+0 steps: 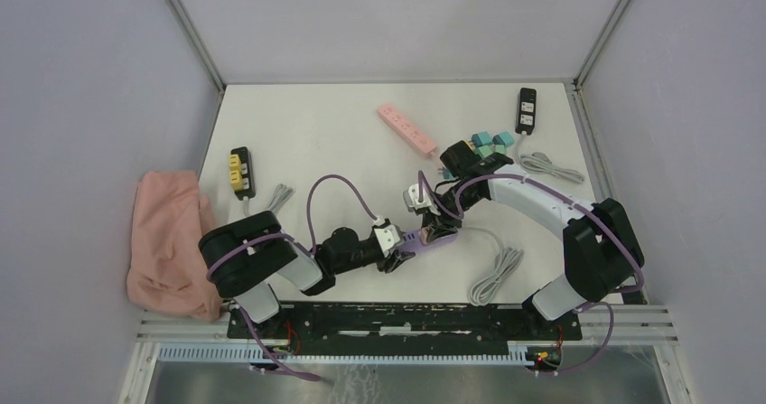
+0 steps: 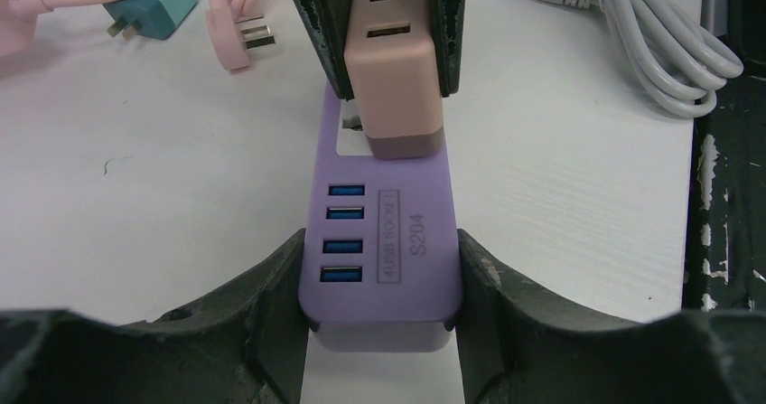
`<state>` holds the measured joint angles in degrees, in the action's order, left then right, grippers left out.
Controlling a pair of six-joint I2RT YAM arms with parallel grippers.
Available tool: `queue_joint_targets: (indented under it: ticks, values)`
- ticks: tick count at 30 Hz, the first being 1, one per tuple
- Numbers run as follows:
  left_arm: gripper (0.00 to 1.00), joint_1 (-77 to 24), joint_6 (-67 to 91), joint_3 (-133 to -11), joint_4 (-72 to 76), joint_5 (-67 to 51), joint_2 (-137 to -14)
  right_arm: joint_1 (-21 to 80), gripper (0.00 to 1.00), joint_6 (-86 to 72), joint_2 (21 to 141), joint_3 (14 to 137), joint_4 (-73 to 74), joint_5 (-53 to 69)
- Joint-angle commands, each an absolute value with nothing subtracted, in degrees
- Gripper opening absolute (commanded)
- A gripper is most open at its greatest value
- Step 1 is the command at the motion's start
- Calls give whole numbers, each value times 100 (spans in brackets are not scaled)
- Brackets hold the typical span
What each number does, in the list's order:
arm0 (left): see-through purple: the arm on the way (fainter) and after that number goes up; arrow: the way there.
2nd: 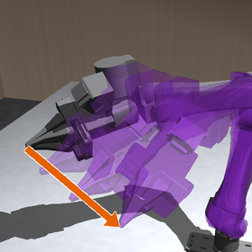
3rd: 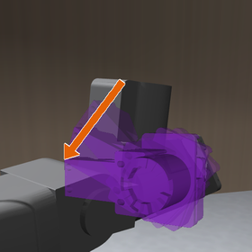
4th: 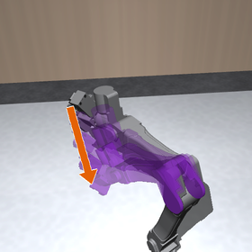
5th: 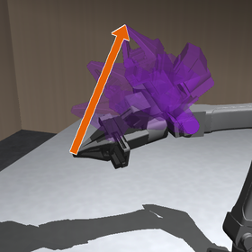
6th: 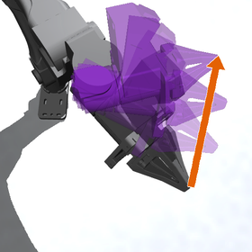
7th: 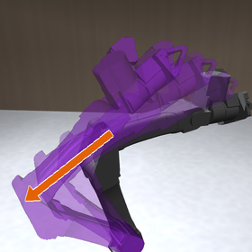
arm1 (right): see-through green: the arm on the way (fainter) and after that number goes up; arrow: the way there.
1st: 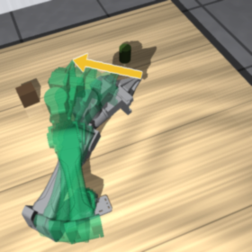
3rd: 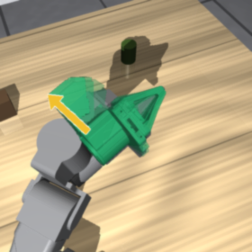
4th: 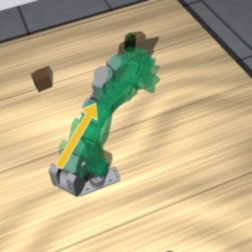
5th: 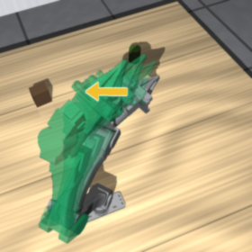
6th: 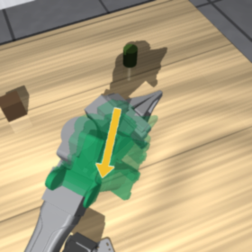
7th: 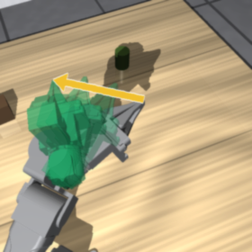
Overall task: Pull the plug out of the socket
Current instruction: Remove the plug from the socket.
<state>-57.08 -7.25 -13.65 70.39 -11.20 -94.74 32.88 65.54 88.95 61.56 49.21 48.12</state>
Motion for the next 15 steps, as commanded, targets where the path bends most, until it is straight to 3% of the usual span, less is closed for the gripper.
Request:
queue_joint_targets:
  ticks: [1, 8, 15]
  values:
    - [3, -5724, -659, -1521, 7073, -1217, -9437, 3187, 0, 5877, 8801, 6306, 4445, 5324]
    - [3, -5713, -650, -1476, 7123, -1161, -9456, 2879, 0, 7736, 8593, 6013, 5487, 5390]
    - [3, -5713, -619, -1511, 7057, -1184, -9449, 3532, 0, 6798, 8803, 6155, 4977, 5685]
